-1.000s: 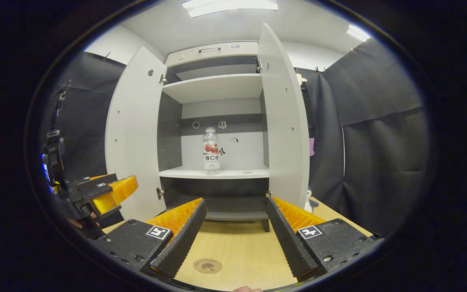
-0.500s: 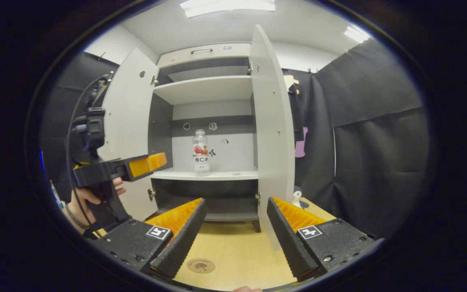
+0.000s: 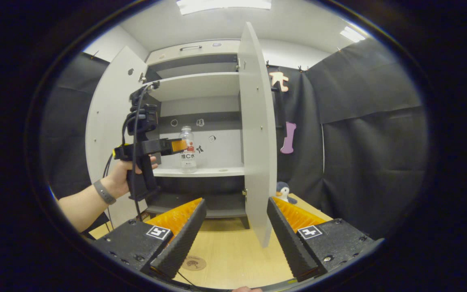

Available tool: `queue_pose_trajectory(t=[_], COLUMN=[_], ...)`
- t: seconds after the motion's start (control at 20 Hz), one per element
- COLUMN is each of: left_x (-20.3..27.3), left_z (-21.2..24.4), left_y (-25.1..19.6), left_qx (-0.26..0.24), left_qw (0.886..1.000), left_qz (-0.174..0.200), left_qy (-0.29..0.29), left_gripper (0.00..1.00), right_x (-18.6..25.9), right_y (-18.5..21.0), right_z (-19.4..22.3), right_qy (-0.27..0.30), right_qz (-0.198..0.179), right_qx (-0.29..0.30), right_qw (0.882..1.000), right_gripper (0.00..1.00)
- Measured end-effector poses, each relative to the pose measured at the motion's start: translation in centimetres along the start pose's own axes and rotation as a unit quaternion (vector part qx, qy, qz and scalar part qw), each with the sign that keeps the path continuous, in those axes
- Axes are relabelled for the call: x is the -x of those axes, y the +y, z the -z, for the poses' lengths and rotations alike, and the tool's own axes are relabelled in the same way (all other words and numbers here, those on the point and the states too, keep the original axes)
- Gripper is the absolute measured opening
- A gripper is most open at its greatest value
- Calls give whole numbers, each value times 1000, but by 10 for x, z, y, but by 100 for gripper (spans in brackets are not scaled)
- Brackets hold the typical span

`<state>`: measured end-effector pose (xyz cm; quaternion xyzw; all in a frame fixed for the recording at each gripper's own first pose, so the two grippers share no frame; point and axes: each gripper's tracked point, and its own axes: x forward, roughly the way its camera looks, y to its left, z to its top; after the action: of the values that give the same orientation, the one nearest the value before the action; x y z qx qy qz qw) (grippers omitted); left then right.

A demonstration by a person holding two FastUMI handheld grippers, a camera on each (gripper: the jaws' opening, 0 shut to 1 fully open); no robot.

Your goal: Grasp the bottle in the cabinet with the left hand and place it on the coaster, then close the right door with the right hand and the left door with the left hand.

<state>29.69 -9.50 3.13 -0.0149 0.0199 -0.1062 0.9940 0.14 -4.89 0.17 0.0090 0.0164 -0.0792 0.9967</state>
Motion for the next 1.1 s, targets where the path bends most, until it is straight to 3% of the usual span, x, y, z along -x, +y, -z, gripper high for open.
queue_pose_trajectory(t=[0.25,0.3,0.35,0.7,0.75,0.95,1.1], left_x=[-44,-52,-59,-87,-87,-77,-42], left_z=[14,16,17,13,13,6,-10], left_y=[2,2,2,10,12,10,8], left_qx=[-26,-28,-28,-23,-23,-13,-23], left_qw=[1000,999,999,999,999,1000,1000], left_qz=[-6,-8,-10,-19,-20,-8,1], left_qy=[14,18,19,19,21,21,2], left_gripper=[95,99,95,94,81,78,78], right_x=[-10,-13,-15,-25,-25,-24,-21], right_y=[-12,-14,-16,-27,-27,-26,-20], right_z=[0,-1,0,0,0,-1,-3], right_qy=[4,3,2,4,4,3,-1], right_qz=[14,17,18,19,18,9,-5], right_qx=[0,-1,-2,-9,-10,-7,-1], right_qw=[1000,1000,1000,1000,1000,1000,1000], right_gripper=[99,99,99,99,99,99,99])
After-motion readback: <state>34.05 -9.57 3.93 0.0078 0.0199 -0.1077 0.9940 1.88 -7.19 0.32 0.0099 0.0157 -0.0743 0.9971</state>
